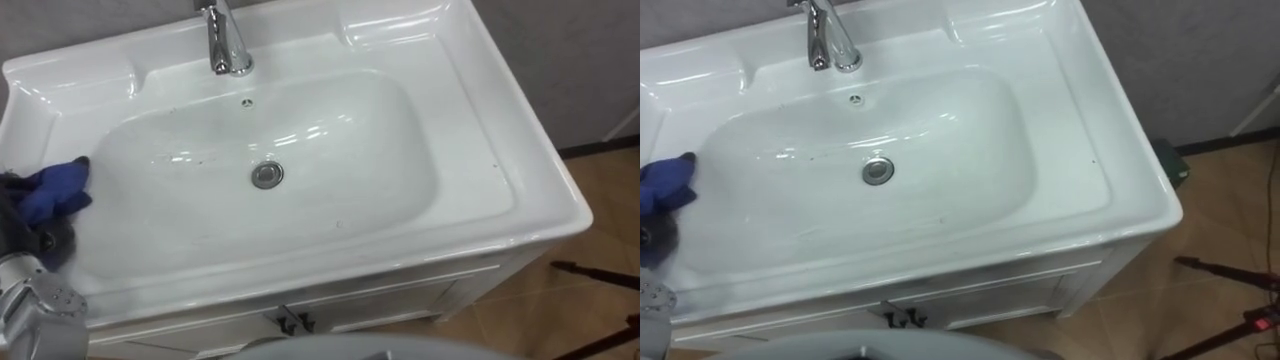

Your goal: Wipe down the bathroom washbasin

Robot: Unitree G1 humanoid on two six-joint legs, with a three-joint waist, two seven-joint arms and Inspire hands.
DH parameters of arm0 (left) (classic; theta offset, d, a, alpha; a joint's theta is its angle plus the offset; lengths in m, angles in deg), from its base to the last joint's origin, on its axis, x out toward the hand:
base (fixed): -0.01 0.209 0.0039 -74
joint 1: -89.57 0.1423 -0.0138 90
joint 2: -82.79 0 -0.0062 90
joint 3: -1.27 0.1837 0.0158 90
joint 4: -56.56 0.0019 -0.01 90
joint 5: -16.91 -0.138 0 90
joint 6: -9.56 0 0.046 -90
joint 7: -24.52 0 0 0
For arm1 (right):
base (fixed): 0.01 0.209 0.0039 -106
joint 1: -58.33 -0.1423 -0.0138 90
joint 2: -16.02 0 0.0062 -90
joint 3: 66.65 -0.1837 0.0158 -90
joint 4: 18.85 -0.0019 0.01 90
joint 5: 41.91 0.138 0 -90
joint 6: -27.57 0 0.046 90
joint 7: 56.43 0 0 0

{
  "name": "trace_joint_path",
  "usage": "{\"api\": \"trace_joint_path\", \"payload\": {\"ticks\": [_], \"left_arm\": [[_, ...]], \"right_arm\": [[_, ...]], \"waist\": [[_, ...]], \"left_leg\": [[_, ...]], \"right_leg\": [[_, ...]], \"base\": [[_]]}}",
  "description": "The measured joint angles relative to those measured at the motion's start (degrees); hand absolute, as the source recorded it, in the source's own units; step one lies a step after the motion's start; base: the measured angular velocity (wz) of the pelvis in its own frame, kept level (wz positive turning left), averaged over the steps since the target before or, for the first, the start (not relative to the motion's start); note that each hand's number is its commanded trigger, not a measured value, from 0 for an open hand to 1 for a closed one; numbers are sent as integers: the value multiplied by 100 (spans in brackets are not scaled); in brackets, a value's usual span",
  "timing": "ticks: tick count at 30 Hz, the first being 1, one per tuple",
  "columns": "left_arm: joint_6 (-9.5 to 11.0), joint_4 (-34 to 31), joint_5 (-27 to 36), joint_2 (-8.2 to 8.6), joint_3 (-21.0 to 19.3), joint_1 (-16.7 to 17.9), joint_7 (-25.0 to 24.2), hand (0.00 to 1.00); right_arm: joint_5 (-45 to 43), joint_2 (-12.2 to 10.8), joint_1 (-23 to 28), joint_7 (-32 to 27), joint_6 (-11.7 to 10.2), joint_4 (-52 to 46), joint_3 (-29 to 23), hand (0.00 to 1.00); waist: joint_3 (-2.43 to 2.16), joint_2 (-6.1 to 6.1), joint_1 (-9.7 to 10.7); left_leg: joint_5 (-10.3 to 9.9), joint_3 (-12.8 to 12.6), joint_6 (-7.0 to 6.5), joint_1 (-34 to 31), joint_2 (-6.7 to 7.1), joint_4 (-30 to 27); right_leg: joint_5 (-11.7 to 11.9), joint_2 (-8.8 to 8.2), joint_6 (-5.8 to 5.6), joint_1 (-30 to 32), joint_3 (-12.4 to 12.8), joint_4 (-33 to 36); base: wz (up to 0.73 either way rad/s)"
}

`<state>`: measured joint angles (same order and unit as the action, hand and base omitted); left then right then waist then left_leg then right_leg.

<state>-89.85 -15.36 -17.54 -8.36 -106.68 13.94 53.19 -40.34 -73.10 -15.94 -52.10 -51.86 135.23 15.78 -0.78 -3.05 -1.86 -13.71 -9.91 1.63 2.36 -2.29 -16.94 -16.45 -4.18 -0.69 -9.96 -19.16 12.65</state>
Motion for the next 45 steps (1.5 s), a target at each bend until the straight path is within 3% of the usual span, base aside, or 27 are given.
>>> {"api": "trace_joint_path", "payload": {"ticks": [11, 23, 34, 39, 45], "left_arm": [[70, -316, -38, -1, -77, -185, -16, 0], [66, -646, -155, -1, -205, -232, -26, 0], [68, -645, -96, 0, -206, -300, -54, 0], [118, -999, 804, -1, -212, -330, -50, 0], [318, -1849, 2567, -1, -230, -340, -6, 0]], "right_arm": [[-239, -149, 10, 56, -51, 139, -57, 0], [-187, -151, -11, 57, -58, 243, -55, 0], [-133, -151, -9, 65, -71, 234, -54, 0], [74, -161, -47, 56, -126, 226, -47, 0], [75, -212, -140, -58, -104, 230, -50, 0]], "waist": [[41, -136, 11], [50, -147, 49], [89, -138, 71], [88, -78, 65], [76, -22, 18]], "left_leg": [[5, 145, -5, -81, 3, -101], [6, 194, -9, -94, 16, -130], [6, 184, -9, -74, 22, -107], [6, 217, -10, -91, 32, -115], [6, 288, -10, -179, 68, -156]], "right_leg": [[41, 7, 12, 7, -23, -7], [37, 41, 13, -2, 147, -9], [38, 45, 14, -4, 199, -3], [31, 39, 14, 4, 208, -38], [34, 44, 15, -2, 158, -78]], "base": [[4], [1], [-1], [1], [8]]}}
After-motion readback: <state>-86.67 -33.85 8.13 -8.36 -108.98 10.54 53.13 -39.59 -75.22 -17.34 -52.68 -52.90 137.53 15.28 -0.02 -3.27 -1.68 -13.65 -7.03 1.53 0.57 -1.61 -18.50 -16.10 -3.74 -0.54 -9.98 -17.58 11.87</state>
